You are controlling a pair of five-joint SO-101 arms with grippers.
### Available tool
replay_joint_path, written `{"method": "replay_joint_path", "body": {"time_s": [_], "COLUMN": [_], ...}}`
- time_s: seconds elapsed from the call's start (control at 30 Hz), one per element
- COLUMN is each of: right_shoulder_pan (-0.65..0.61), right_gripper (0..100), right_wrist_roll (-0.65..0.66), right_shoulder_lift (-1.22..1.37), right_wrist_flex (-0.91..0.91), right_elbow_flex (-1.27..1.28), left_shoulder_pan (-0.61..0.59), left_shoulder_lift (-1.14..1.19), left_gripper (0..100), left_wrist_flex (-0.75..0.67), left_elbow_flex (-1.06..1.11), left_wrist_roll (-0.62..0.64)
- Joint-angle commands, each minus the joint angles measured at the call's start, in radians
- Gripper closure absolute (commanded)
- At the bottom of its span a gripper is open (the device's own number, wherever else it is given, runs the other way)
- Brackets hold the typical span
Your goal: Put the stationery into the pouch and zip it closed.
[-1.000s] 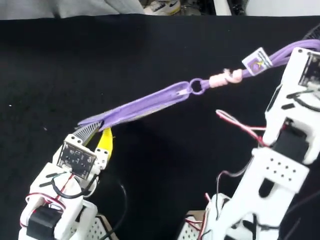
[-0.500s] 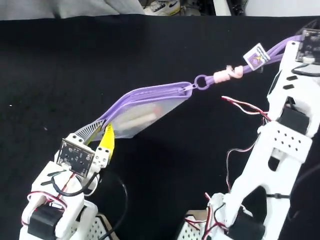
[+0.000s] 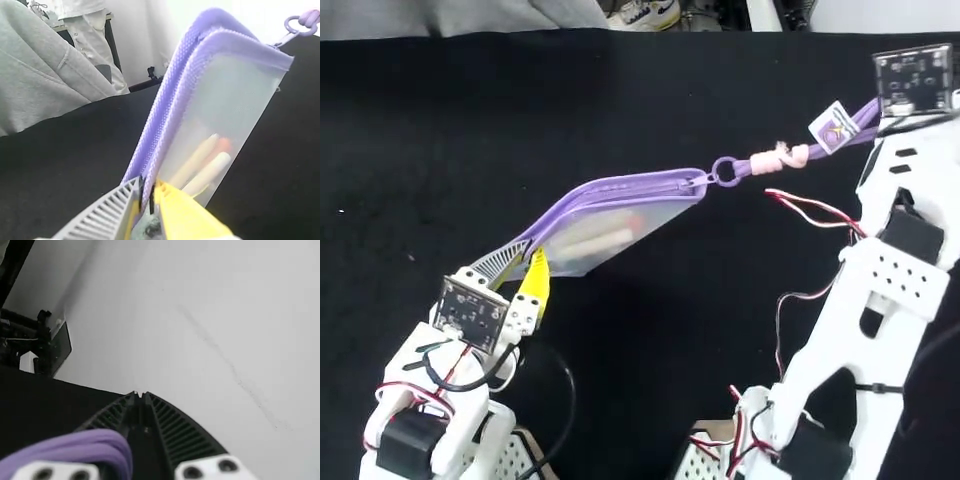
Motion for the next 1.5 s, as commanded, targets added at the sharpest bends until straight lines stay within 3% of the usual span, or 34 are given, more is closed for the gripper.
{"method": "replay_joint_path", "body": {"time_s": [0.0,0.23,0.43,0.6,0.87,1.03,1.33,1.47], "right_shoulder_pan": [0.083,0.169,0.242,0.186,-0.086,-0.358,-0.861,-1.03], "right_gripper": [98.6,98.6,98.6,98.6,98.6,98.6,98.6,98.6], "right_wrist_roll": [0.118,0.164,0.158,0.157,0.157,0.157,0.158,0.157], "right_shoulder_lift": [0.076,0.334,0.456,0.446,0.355,0.269,0.193,0.205], "right_wrist_flex": [0.002,0.035,0.293,0.428,0.585,0.666,0.655,0.621], "right_elbow_flex": [-0.091,-0.266,-0.516,-0.582,-0.578,-0.578,-0.71,-0.792], "left_shoulder_pan": [-0.088,-0.093,-0.093,-0.099,-0.102,-0.094,-0.094,-0.093], "left_shoulder_lift": [-0.008,-0.008,-0.008,-0.008,-0.008,-0.008,-0.008,-0.008], "left_gripper": [97,97,97,97,97,97,97,97], "left_wrist_flex": [-0.009,-0.008,-0.008,-0.043,-0.041,-0.035,-0.034,-0.034], "left_elbow_flex": [-0.012,-0.021,-0.019,-0.01,-0.01,-0.01,-0.008,0.016], "left_wrist_roll": [0.032,0.032,0.032,0.032,0.025,0.029,0.032,0.032]}}
